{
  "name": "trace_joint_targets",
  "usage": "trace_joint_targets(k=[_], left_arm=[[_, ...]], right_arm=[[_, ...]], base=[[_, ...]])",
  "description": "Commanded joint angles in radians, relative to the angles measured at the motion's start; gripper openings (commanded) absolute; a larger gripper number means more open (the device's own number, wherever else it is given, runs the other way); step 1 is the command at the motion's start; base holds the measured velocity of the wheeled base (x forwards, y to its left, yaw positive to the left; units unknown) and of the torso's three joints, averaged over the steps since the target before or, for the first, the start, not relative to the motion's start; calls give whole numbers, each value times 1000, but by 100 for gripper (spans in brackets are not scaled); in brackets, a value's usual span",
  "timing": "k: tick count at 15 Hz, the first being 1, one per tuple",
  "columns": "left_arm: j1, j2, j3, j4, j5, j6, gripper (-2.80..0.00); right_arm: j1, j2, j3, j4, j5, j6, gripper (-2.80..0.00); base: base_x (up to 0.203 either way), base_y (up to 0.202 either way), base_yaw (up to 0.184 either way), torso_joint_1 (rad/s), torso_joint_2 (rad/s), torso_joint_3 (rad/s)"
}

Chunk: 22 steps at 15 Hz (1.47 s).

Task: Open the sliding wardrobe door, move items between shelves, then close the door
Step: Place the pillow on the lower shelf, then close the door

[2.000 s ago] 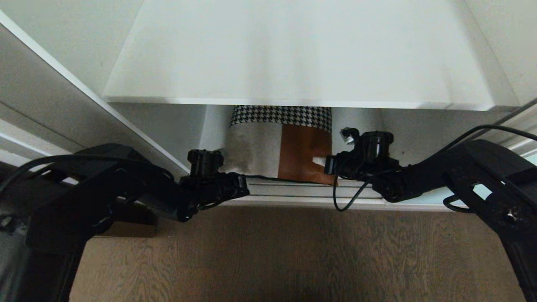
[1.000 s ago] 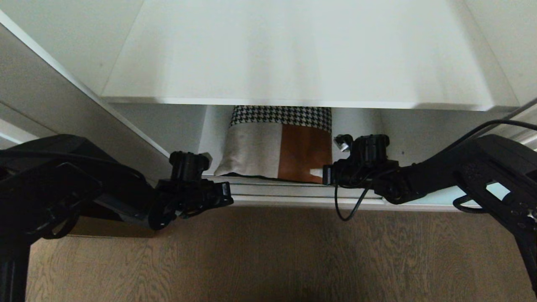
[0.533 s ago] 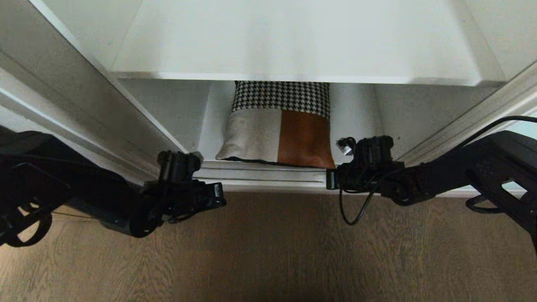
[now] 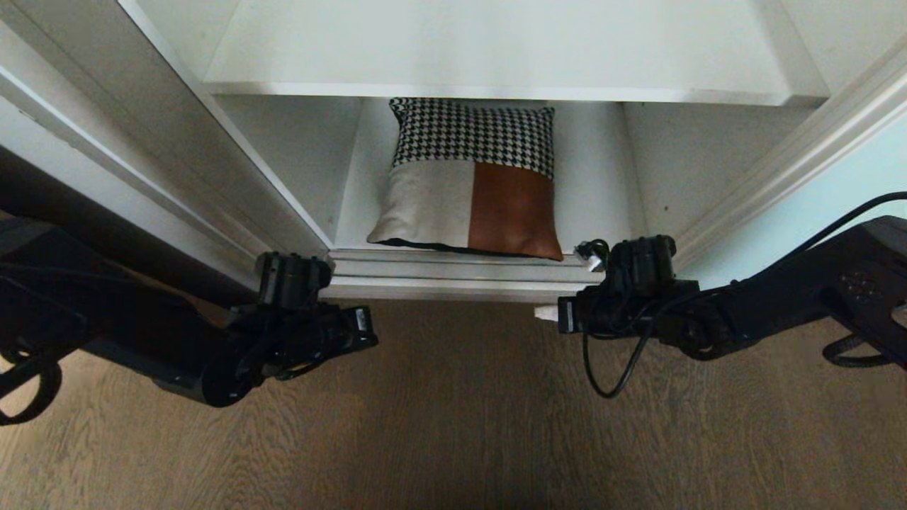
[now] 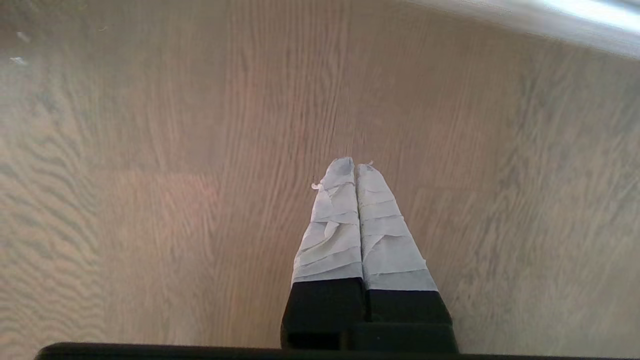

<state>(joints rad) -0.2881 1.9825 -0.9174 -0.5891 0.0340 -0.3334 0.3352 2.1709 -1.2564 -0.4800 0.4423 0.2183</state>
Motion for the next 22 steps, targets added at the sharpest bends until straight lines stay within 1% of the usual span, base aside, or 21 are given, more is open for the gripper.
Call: trace_joint_targets(k=[1, 2, 4, 6, 8, 9, 10, 11, 12, 13, 15, 17, 19, 20, 22], left_arm=[[0, -124, 18, 12, 50, 30, -280], [0, -188, 28, 31, 87, 76, -280], [0, -312, 48, 83, 157, 145, -280], [1, -473, 75, 178, 209, 185, -280], [7, -654, 118, 282, 237, 209, -280], [24, -746, 145, 320, 247, 220, -280], [61, -833, 176, 347, 253, 233, -280], [136, -927, 219, 369, 257, 248, -280], [206, -1007, 261, 381, 258, 257, -280], [250, -1083, 298, 391, 259, 262, -280], [300, -1257, 389, 401, 259, 265, -280], [320, -1431, 476, 408, 248, 269, -280], [330, -1592, 559, 428, 189, 271, -280], [332, -1668, 598, 463, 148, 271, -280], [325, -1781, 679, 562, 85, 274, -280]], right_arm=[[7, -104, 74, 1, -10, 0, -280], [8, -157, 115, 2, -43, -1, -280], [14, -262, 210, 0, -129, -17, -280], [21, -391, 330, -2, -193, -47, -280], [30, -537, 435, 2, -234, -60, -280], [33, -610, 486, 5, -257, -64, -280], [36, -678, 536, 7, -279, -64, -280], [38, -752, 603, 10, -307, -63, -280], [43, -816, 661, 15, -331, -61, -280], [54, -873, 703, 22, -350, -59, -280], [78, -1004, 768, 55, -381, -56, -280], [89, -1139, 792, 123, -396, -53, -280], [84, -1279, 803, 206, -400, -52, -280], [68, -1336, 812, 241, -399, -50, -280], [-3, -1390, 831, 269, -385, -20, -280]], base=[[0, 0, 0, 0, 0, 0], [0, 0, 0, 0, 0, 0], [0, 0, 0, 0, 0, 0], [0, 0, 0, 0, 0, 0], [0, 0, 0, 0, 0, 0], [0, 0, 0, 0, 0, 0], [0, 0, 0, 0, 0, 0], [0, 0, 0, 0, 0, 0], [0, 0, 0, 0, 0, 0], [0, 0, 0, 0, 0, 0], [0, 0, 0, 0, 0, 0], [0, 0, 0, 0, 0, 0], [0, 0, 0, 0, 0, 0], [0, 0, 0, 0, 0, 0], [0, 0, 0, 0, 0, 0]])
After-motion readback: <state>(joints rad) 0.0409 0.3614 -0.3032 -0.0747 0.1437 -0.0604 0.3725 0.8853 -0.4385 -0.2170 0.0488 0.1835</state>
